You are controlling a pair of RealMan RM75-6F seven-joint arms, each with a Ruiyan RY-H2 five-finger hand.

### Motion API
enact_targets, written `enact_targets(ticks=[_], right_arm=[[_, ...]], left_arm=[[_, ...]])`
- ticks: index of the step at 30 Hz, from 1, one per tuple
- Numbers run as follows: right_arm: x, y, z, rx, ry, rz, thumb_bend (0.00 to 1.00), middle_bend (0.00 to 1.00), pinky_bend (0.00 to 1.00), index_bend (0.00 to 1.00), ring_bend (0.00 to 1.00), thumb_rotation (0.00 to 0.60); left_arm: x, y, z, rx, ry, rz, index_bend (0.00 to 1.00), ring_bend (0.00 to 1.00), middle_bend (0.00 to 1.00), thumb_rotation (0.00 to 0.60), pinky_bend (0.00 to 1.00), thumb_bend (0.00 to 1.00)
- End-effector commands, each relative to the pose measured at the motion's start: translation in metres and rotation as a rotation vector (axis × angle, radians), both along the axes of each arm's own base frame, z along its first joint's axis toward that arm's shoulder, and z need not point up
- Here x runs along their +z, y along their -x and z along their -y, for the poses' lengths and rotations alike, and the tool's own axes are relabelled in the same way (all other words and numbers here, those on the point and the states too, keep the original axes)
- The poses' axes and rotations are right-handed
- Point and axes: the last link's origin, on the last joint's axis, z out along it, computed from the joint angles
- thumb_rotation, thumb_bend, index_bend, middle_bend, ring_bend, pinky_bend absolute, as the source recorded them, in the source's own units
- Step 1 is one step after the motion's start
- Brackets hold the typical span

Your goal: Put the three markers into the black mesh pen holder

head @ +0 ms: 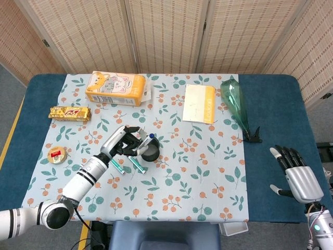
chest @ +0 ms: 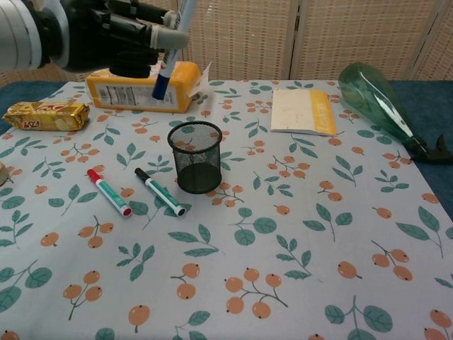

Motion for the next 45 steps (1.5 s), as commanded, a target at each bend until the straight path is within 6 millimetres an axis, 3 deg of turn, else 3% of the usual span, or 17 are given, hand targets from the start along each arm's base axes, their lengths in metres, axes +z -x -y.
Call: enact_targets(ticks=[1, 9, 13, 23, 26, 30, 33, 39, 42, 45], right_arm=[[0.002, 0.000, -0.002, 0.004, -0.002, 0.008, 0.11, 0.00, 0.00, 0.00, 0.00, 0.600], [0.011, 0.005, -0.008, -0.003, 0.013, 0.033, 0.11, 0.00, 0.00, 0.00, 0.00, 0.600], [0.015, 0.009, -0.009, -0.019, 0.021, 0.039, 0.11, 0.00, 0.00, 0.00, 0.00, 0.600], [0.018, 0.011, -0.012, -0.022, 0.033, 0.045, 0.11, 0.00, 0.00, 0.00, 0.00, 0.600], [0.017, 0.010, -0.012, -0.018, 0.031, 0.043, 0.11, 0.00, 0.00, 0.00, 0.00, 0.600], [0.015, 0.008, -0.014, -0.011, 0.028, 0.037, 0.12, 0.00, 0.00, 0.00, 0.00, 0.600], [0.014, 0.007, -0.016, -0.006, 0.028, 0.032, 0.12, 0.00, 0.00, 0.00, 0.00, 0.600], [0.011, 0.005, -0.017, 0.002, 0.027, 0.021, 0.12, 0.00, 0.00, 0.00, 0.00, 0.600], [0.008, 0.005, -0.017, 0.004, 0.015, 0.012, 0.12, 0.00, 0.00, 0.00, 0.00, 0.600], [0.006, 0.003, -0.017, 0.013, 0.003, 0.007, 0.12, 0.00, 0.00, 0.00, 0.00, 0.600]], left_arm=[[-0.027, -0.017, -0.009, -0.029, -0.001, 0.015, 0.59, 0.97, 1.00, 0.600, 0.98, 0.43], [-0.077, -0.004, -0.032, -0.002, 0.002, 0.006, 0.59, 0.97, 1.00, 0.600, 0.98, 0.43], [-0.092, -0.003, -0.042, 0.000, -0.003, 0.009, 0.59, 0.97, 1.00, 0.600, 0.98, 0.43], [-0.107, 0.012, -0.051, -0.024, -0.048, -0.008, 0.58, 0.96, 1.00, 0.600, 0.98, 0.43], [-0.104, 0.017, -0.048, -0.052, -0.071, -0.015, 0.48, 0.93, 1.00, 0.600, 0.96, 0.40], [-0.098, 0.028, -0.045, -0.077, -0.088, -0.020, 0.29, 0.90, 0.99, 0.600, 0.94, 0.30], [-0.093, 0.035, -0.043, -0.083, -0.097, -0.021, 0.23, 0.89, 0.98, 0.600, 0.93, 0.27], [-0.073, 0.047, -0.038, -0.106, -0.151, -0.010, 0.21, 0.88, 0.98, 0.600, 0.93, 0.26], [-0.048, 0.059, -0.029, -0.142, -0.229, -0.040, 0.23, 0.88, 0.98, 0.600, 0.93, 0.26], [-0.011, 0.082, -0.005, -0.179, -0.326, -0.107, 0.29, 0.88, 0.98, 0.600, 0.93, 0.26]])
